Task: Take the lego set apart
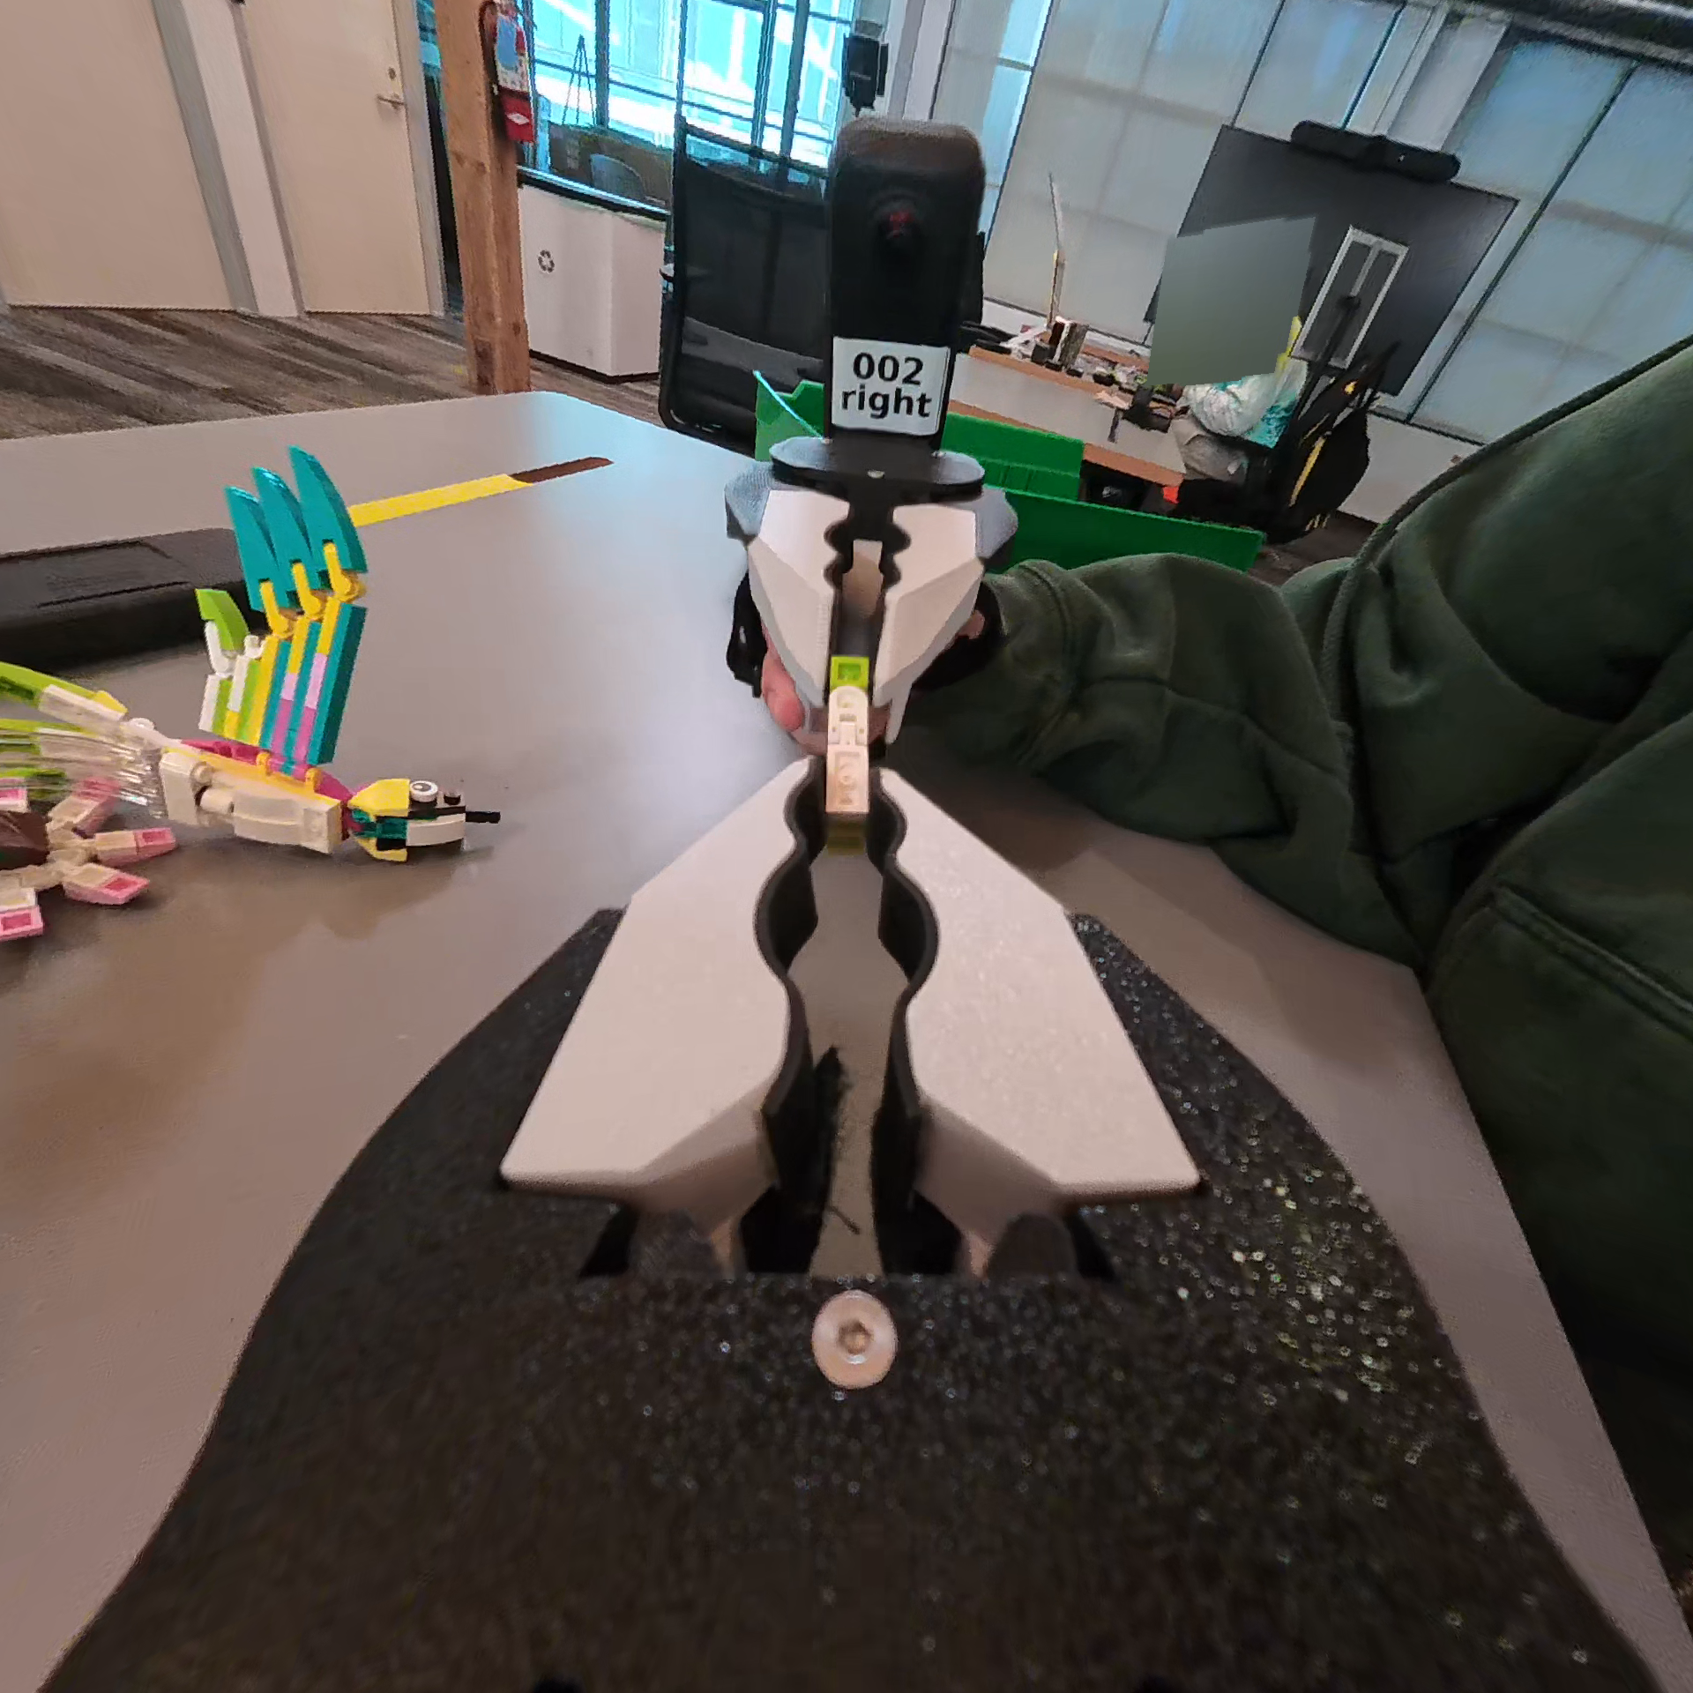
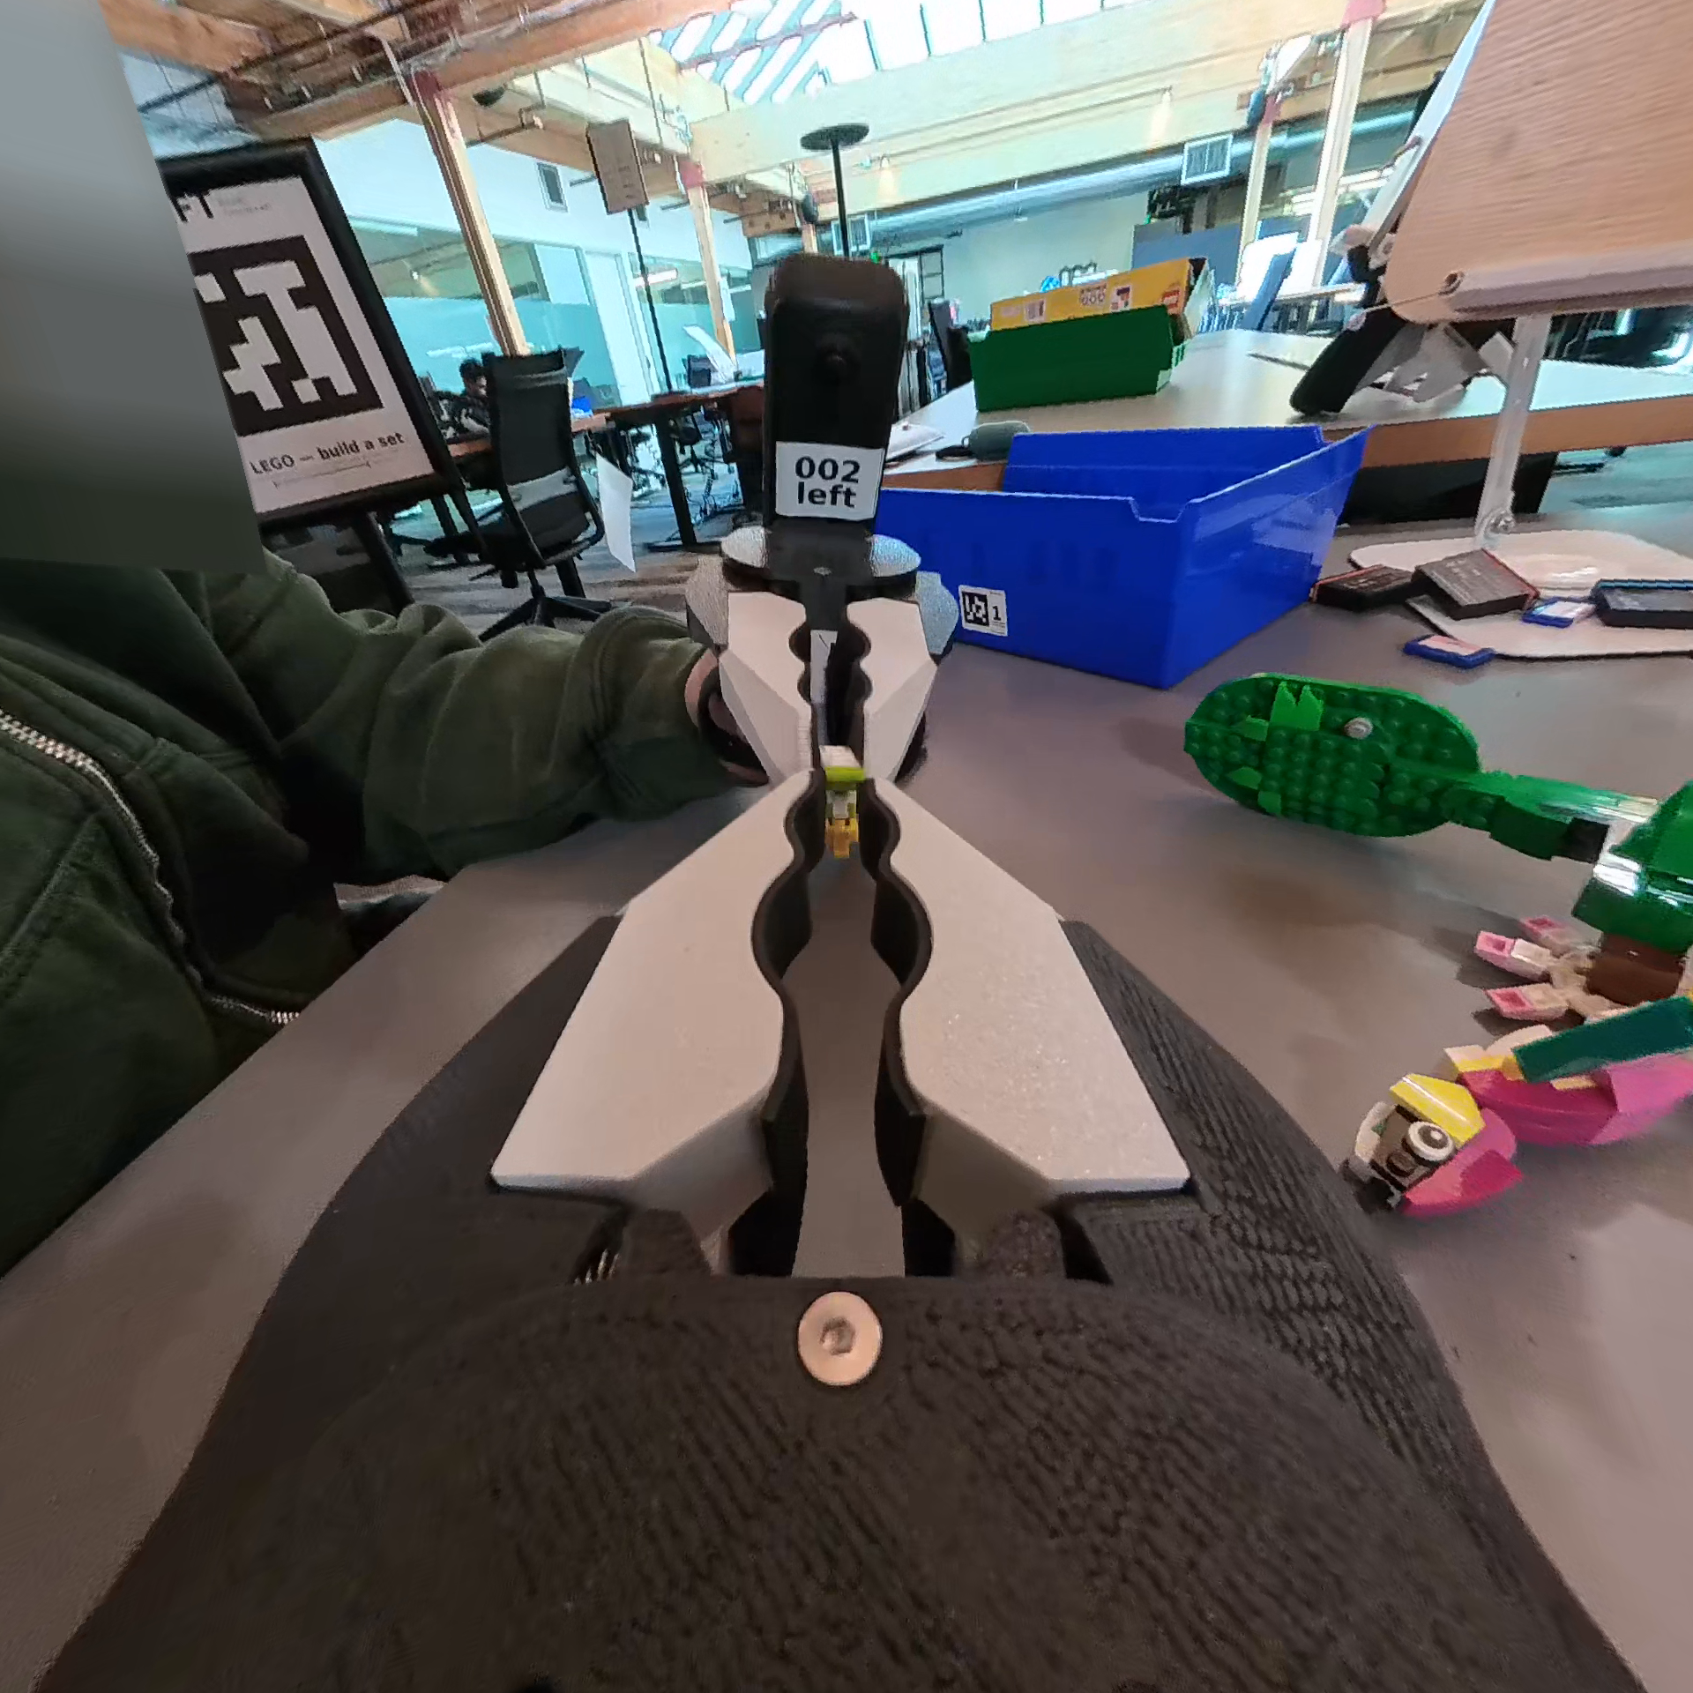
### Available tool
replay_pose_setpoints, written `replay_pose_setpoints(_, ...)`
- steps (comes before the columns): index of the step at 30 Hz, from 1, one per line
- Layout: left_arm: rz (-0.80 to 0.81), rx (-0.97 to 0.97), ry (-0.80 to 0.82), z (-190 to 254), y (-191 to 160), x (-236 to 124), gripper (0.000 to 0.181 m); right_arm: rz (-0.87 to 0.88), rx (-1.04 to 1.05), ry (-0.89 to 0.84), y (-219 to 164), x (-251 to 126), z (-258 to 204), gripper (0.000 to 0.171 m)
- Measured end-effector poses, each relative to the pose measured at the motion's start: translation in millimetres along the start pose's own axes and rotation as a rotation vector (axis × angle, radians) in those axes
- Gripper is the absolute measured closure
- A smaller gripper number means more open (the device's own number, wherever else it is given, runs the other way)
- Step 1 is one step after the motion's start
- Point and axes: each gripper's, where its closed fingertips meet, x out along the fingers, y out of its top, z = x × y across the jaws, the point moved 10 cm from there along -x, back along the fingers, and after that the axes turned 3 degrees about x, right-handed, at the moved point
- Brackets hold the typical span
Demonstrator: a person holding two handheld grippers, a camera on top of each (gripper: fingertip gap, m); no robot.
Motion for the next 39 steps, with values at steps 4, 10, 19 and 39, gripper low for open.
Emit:
replay_pose_setpoints(4, -0.004, 0.017, -0.002, 2, 2, -5, 0.175, -0.023, -0.009, 0.009, -3, 1, 1, 0.167)
replay_pose_setpoints(10, 0.316, -0.137, 0.004, -21, 13, -60, 0.175, -0.088, -0.05, -0.173, -1, -32, 9, 0.171)
replay_pose_setpoints(19, 0.118, -0.122, -0.01, -20, -2, -28, 0.175, 0.125, 0.208, -0.051, 2, 7, 11, 0.146)
replay_pose_setpoints(39, 0.064, -0.073, -0.098, -7, -3, -15, 0.175, -0.003, 0.081, 0.008, 1, 22, -2, 0.161)
